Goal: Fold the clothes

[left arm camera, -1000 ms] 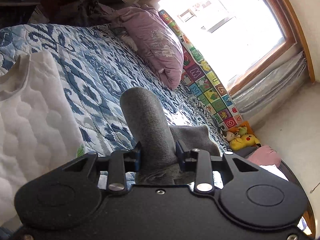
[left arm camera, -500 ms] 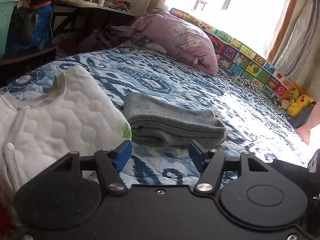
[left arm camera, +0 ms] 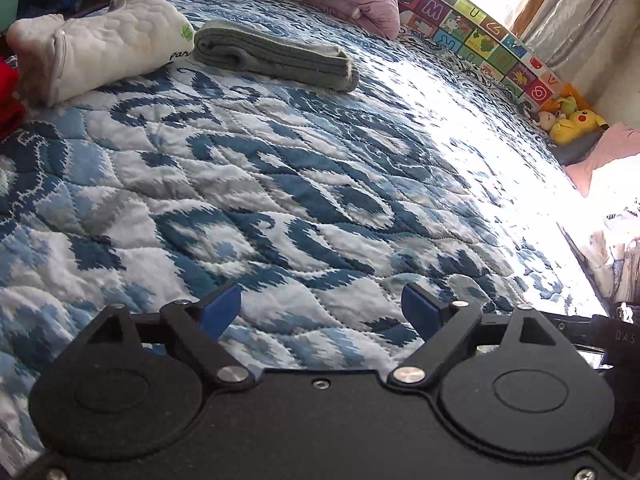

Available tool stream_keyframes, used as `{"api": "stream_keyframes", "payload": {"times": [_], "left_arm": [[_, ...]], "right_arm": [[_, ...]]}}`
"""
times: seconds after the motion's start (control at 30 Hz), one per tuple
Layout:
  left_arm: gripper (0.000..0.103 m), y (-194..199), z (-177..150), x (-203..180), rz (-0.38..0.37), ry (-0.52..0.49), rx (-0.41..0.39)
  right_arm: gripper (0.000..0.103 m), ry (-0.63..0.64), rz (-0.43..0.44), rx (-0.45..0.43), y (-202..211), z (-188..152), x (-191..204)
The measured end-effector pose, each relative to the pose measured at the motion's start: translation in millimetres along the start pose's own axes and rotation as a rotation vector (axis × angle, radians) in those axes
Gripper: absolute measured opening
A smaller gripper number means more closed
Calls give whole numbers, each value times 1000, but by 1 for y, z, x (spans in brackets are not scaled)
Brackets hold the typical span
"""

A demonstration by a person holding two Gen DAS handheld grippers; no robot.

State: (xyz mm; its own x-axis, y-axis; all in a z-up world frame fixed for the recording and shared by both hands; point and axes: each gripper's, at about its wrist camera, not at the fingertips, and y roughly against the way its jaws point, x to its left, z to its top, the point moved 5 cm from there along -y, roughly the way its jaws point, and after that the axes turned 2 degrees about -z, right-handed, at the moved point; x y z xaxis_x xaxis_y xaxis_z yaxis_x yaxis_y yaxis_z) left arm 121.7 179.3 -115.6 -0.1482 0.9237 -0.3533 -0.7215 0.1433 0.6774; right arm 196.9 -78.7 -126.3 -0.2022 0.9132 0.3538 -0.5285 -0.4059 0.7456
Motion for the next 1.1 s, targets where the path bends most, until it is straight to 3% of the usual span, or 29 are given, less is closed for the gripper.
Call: {"api": "stream_keyframes", "payload": {"times": [0.1, 0.2, 0.53, 0.73, 1.1], "left_arm": [[103, 18, -24, -31, 22, -64, 11], [103, 36, -33, -63, 37, -152, -4], [103, 98, -49, -136, -73, -237, -83], [103, 109, -61, -153, 33, -321, -116], [103, 117, -69, -168, 117, -403, -119]], "right_arm": [[103, 1, -53, -27, 33, -14, -6], [103, 2, -107, -53, 66, -28, -12], [103, 17, -244, -136, 153, -65, -28], [103, 15, -305, -150, 177, -78, -35], [103, 46, -335, -213, 210, -82, -19]]}}
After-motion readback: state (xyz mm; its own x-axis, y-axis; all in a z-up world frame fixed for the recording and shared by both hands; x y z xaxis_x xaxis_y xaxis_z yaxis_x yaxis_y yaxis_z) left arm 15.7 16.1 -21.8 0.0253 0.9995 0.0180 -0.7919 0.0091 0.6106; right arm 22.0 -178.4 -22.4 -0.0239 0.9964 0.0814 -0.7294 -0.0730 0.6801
